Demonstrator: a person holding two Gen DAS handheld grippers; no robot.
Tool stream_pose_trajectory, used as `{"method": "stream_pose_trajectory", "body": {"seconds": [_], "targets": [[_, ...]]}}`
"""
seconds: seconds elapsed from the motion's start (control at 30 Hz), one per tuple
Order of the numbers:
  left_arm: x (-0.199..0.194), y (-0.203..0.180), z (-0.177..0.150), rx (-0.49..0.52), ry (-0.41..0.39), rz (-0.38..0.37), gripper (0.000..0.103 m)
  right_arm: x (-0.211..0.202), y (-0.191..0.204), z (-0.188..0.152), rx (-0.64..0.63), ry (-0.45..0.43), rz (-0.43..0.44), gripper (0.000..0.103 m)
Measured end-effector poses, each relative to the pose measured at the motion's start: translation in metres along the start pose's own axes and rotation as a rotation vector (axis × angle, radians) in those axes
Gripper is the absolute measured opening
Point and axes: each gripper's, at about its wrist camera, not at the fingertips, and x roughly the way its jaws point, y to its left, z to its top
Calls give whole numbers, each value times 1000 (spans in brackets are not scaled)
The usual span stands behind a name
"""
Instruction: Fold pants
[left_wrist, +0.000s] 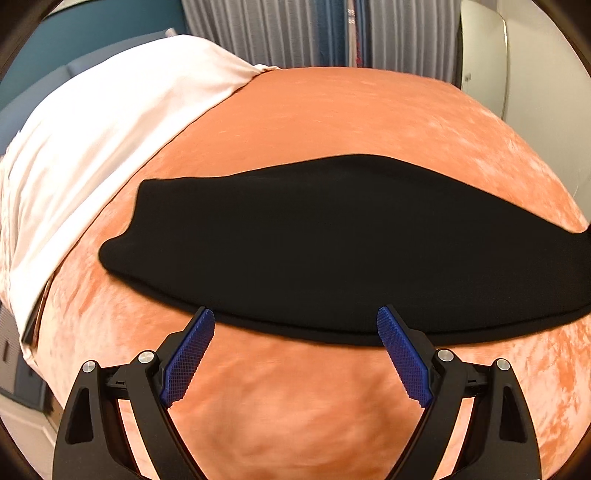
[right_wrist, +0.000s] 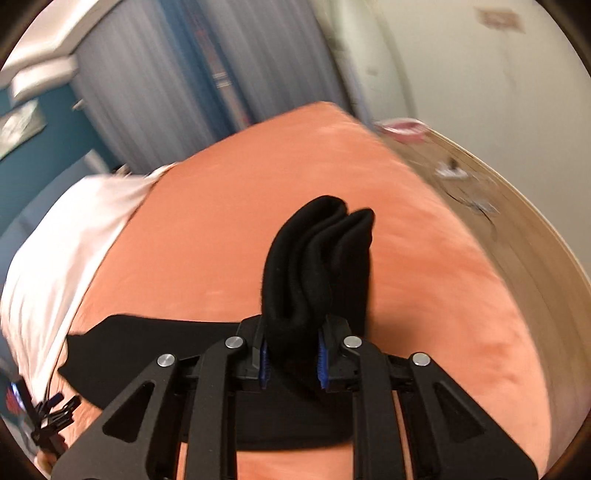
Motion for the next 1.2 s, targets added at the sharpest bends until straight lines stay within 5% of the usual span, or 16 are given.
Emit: {"method": "stream_pose_trajectory", "body": {"seconds": [0.23, 0.53, 0.77, 0.87, 0.9, 1.0, 1.2], "targets": [[-10, 65, -9, -35, -23, -14, 87, 64, 160, -28, -173, 116, 131, 18], [-8, 126, -31, -83, -26, 13, 87, 147, 281, -127, -347, 294, 168, 18], [4, 158, -34, -138, -14, 4, 87, 173, 310, -171, -451, 297, 113, 24], [15, 171, -30, -196, 1, -11, 87, 158, 314, -174, -450, 270, 151, 51], [20, 181, -27, -251, 11, -42, 87, 150, 320, -175, -447, 245, 161, 59], [35, 210, -22, -415, 29, -119, 87, 109, 308, -181, -413, 123, 212, 61], [71, 260, -14, -699, 42, -219, 87, 78, 248, -198, -250, 46, 213, 61]]}}
